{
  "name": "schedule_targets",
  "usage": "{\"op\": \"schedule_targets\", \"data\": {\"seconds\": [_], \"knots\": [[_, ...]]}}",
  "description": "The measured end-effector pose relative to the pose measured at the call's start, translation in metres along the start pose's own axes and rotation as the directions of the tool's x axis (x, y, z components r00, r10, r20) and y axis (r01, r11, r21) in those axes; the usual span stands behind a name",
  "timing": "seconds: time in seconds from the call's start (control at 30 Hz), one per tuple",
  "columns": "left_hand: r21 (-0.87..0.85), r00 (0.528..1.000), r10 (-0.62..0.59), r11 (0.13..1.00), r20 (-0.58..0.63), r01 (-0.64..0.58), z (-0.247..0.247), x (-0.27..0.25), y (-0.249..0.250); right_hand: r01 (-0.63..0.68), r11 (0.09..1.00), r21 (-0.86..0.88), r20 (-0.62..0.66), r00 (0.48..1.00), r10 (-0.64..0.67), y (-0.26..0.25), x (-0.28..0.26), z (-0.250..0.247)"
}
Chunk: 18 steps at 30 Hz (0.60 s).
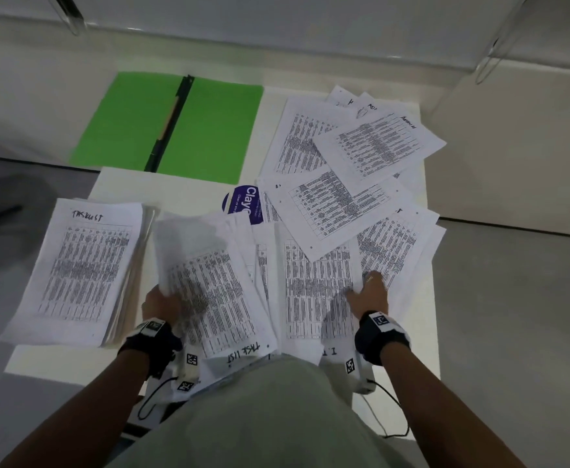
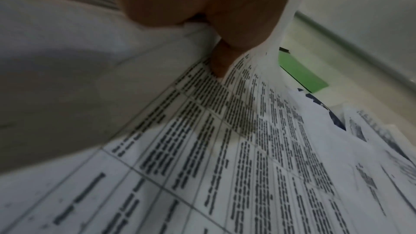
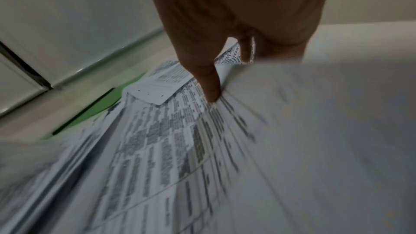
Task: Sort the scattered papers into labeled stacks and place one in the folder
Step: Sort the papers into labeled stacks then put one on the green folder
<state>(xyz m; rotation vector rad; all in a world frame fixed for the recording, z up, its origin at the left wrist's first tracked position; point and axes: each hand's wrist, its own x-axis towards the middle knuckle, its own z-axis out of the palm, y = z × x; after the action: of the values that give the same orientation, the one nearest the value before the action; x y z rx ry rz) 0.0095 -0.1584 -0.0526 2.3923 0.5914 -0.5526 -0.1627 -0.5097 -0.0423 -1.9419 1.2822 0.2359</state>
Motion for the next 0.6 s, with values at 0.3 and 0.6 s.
{"op": "schedule_targets", "data": {"seconds": [0.3,0.6], "knots": [[-0.141,0.999,-0.001,0.99,0.046,0.007,-0.014,0.001,-0.014,0.189,0.973,-0.135,0.316,0.938,-0.138,-0.024,-0.047,0.04],[-0.355,1.0,-0.012,0.935,-0.014,0.006,-0.076,0.013,-0.039,0.134,0.988,-0.077,0.291,0.951,-0.106,-0.024,-0.076,0.061]]}}
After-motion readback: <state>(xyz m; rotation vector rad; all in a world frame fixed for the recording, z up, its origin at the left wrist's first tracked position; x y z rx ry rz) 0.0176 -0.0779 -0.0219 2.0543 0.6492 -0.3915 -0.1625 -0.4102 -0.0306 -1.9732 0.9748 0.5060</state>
